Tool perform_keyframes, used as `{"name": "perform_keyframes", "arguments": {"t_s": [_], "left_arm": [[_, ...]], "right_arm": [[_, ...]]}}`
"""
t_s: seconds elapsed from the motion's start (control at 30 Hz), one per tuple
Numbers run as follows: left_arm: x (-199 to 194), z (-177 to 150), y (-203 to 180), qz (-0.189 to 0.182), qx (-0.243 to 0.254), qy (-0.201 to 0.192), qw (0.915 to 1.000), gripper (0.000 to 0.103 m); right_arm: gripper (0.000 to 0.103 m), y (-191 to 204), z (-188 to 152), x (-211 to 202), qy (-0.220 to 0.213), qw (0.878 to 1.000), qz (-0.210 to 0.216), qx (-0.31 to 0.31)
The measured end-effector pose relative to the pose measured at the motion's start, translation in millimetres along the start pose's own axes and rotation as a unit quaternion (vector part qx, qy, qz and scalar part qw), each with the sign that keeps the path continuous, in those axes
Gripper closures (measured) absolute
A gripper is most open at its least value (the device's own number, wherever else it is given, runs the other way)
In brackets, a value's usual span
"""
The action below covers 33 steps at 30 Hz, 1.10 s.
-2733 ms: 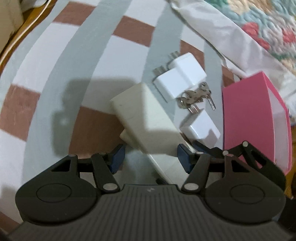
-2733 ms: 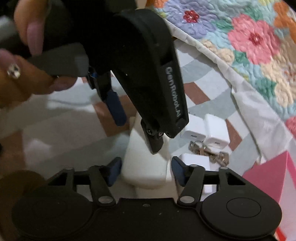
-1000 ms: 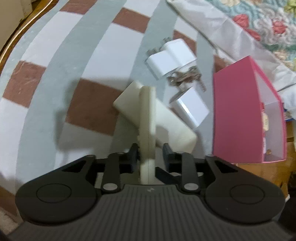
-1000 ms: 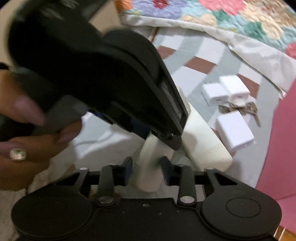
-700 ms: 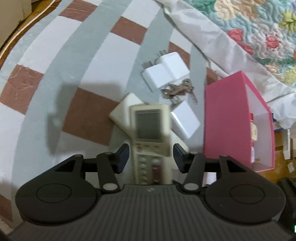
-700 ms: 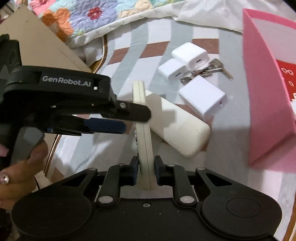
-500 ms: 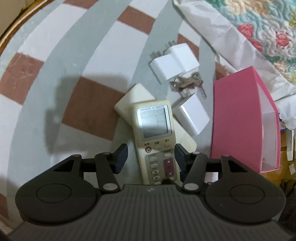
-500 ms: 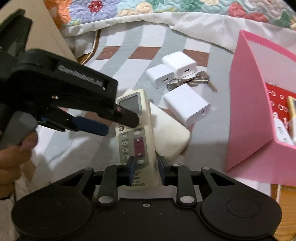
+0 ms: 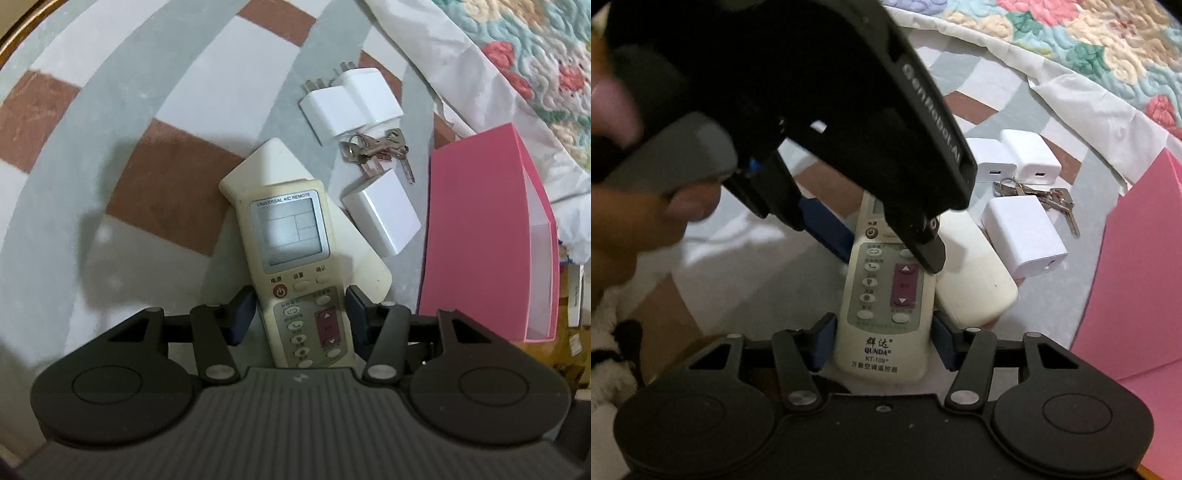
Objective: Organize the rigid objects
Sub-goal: 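Carry the QUNDA remote into the pink box and open the left gripper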
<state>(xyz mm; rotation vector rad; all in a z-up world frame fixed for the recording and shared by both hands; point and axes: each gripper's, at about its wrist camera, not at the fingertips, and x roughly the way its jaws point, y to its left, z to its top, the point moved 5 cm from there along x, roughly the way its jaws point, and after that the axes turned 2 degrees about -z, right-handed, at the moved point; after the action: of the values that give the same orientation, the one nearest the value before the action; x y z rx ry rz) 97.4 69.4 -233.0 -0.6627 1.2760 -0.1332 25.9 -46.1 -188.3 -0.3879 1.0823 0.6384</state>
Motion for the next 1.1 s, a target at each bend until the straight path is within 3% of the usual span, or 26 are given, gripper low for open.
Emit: {"name": "perform_keyframes", "arguments": {"t_s": [0.13, 0.23, 0.43, 0.6, 0.87, 1.1], "left_arm": [[-5, -4, -5, 0.005, 0.017, -0.009, 0.9998, 0.054], [-11, -8, -9, 0.014, 0.04, -0.015, 0.999, 0.057], [-31, -17, -25, 0.007, 0.081, -0.04, 0.9959, 0.057], [-64, -20, -45, -0.026, 0.099, -0.071, 0.9922, 0.057], [-122, -18, -123, -0.046, 0.194, -0.106, 0.9742, 0.057], [-119, -14, -201, -0.043, 0.255, -0.087, 0.9622, 0.057]], "right_arm": [[0.043, -10, 1, -5, -0.003, 0.996, 0.039, 0.075], [0.043, -14, 0, -8, -0.006, 0.994, 0.054, 0.095], [0.043, -21, 2, -25, -0.033, 0.994, 0.049, 0.092], [0.043, -23, 10, -64, -0.073, 0.994, 0.037, 0.079], [0.043, -49, 21, -140, -0.151, 0.985, 0.003, 0.084], [0.043, -104, 14, -178, -0.172, 0.972, 0.004, 0.157]]}}
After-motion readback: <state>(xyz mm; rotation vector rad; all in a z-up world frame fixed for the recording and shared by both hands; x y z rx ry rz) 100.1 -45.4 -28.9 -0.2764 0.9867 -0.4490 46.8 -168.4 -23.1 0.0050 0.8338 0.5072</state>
